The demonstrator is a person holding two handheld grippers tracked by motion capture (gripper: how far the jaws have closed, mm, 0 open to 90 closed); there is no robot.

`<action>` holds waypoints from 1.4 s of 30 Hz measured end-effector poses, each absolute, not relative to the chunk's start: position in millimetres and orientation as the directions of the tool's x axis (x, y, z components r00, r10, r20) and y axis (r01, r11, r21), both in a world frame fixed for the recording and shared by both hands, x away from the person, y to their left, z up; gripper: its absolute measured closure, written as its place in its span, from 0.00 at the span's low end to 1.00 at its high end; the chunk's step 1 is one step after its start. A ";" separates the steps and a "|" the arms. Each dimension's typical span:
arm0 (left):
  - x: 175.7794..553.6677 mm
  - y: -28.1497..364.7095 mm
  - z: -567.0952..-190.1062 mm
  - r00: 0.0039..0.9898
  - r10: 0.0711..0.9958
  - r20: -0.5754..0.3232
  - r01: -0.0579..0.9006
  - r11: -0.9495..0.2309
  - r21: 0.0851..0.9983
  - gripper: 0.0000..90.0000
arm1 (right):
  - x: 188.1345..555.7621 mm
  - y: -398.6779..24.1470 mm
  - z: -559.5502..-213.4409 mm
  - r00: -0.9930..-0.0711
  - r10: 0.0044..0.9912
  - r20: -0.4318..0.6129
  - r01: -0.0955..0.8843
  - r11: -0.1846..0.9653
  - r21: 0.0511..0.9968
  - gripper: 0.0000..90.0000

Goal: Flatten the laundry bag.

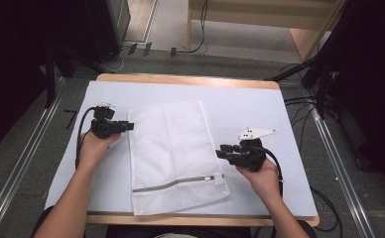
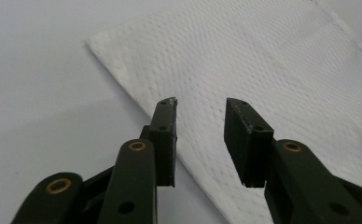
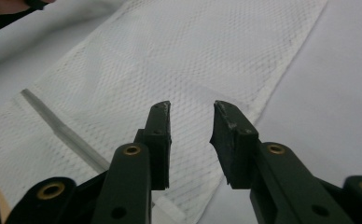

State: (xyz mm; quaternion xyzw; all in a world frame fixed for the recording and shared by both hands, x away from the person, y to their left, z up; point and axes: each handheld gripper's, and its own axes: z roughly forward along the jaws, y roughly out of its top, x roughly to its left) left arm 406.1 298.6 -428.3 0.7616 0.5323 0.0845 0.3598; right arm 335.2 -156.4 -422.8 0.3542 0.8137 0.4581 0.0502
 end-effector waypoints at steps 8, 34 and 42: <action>386.3 293.2 -425.4 0.415 0.877 -0.242 0.755 -0.184 0.629 0.60 | 359.6 -145.1 -431.9 -0.733 0.648 0.208 0.537 0.362 0.762 0.71; 351.8 280.8 -442.2 0.423 0.879 -0.219 0.776 -0.227 0.588 0.56 | 424.5 -114.2 -450.6 -0.660 0.728 0.185 0.601 0.364 0.712 0.65; 355.6 274.9 -448.0 0.426 0.880 -0.208 0.778 -0.239 0.581 0.58 | 427.5 -106.1 -465.4 -0.662 0.737 0.135 0.604 0.418 0.678 0.64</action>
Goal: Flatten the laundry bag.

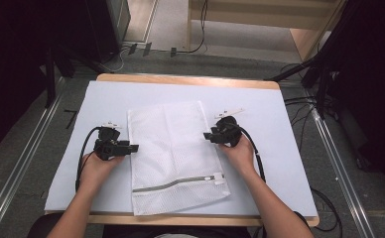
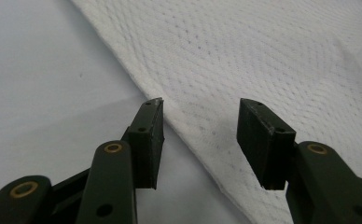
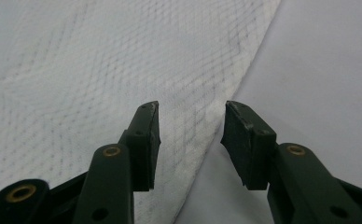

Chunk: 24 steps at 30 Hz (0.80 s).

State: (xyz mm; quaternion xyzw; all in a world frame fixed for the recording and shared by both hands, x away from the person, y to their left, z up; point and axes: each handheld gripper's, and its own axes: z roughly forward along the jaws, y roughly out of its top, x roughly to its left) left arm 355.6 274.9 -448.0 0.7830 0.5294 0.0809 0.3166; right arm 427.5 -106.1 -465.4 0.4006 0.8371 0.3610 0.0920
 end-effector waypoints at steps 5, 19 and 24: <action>352.9 271.0 -449.2 0.408 0.888 -0.213 0.782 -0.219 0.584 0.63 | 426.7 -99.7 -470.4 -0.654 0.746 0.127 0.603 0.413 0.682 0.65; 352.1 263.1 -451.3 0.429 0.881 -0.197 0.775 -0.247 0.582 0.96 | 421.7 -93.5 -469.8 -0.647 0.753 0.119 0.610 0.417 0.674 0.97; 355.1 260.8 -450.7 0.434 0.878 -0.203 0.780 -0.253 0.572 0.98 | 422.2 -91.3 -468.2 -0.654 0.748 0.114 0.609 0.432 0.665 1.00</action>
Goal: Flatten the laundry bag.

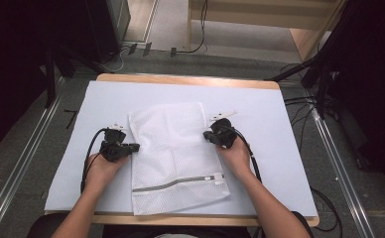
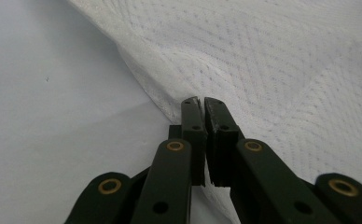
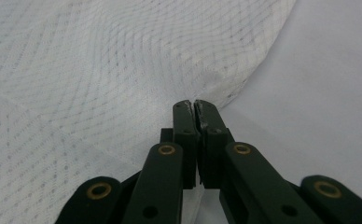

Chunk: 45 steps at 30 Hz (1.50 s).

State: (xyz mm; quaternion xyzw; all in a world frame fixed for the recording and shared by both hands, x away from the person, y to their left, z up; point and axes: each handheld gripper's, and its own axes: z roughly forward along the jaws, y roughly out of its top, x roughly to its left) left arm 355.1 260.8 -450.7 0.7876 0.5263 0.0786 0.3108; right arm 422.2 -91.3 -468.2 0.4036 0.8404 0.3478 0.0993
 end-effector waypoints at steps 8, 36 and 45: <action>365.7 261.5 -447.9 0.430 0.877 -0.217 0.785 -0.244 0.569 0.99 | 426.2 -97.6 -466.0 -0.634 0.762 0.134 0.639 0.418 0.646 1.00; 431.1 248.8 -438.4 0.472 0.849 -0.239 0.752 -0.246 0.611 0.99 | 447.0 -128.4 -453.5 -0.547 0.822 0.160 0.657 0.302 0.691 1.00; 437.5 248.9 -448.5 0.470 0.850 -0.240 0.764 -0.255 0.593 0.98 | 449.7 -127.6 -461.2 -0.545 0.822 0.165 0.670 0.309 0.675 0.99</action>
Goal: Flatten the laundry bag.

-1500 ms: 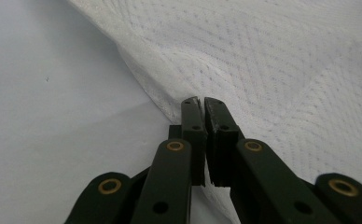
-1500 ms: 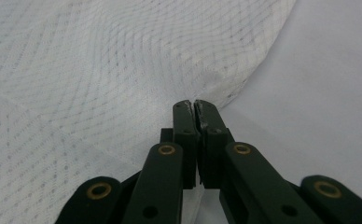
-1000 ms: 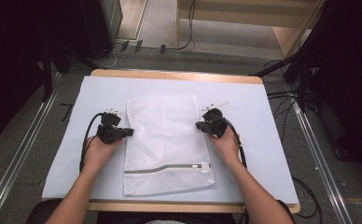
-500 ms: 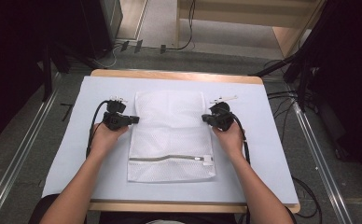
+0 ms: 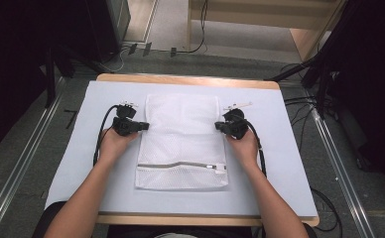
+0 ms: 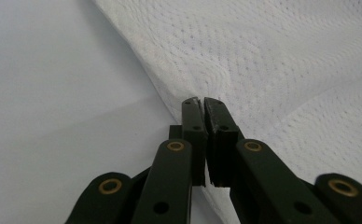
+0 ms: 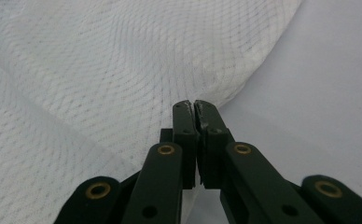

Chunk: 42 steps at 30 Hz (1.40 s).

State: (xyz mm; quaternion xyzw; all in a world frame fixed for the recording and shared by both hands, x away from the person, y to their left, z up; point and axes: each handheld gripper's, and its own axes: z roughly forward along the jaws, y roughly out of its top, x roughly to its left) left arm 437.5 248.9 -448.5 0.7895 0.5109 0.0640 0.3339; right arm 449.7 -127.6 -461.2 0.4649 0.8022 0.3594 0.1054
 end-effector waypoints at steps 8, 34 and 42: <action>438.8 250.3 -449.7 0.466 0.849 -0.248 0.762 -0.243 0.601 0.98 | 451.5 -126.8 -464.9 -0.545 0.821 0.170 0.676 0.311 0.668 0.98; 416.1 255.6 -423.0 0.560 0.776 -0.290 0.719 -0.282 0.635 0.48 | 433.9 -133.1 -450.5 -0.615 0.761 0.205 0.648 0.341 0.681 0.61; 405.9 248.1 -417.6 0.596 0.749 -0.289 0.698 -0.305 0.648 0.46 | 422.7 -140.6 -438.6 -0.634 0.744 0.214 0.630 0.335 0.701 0.63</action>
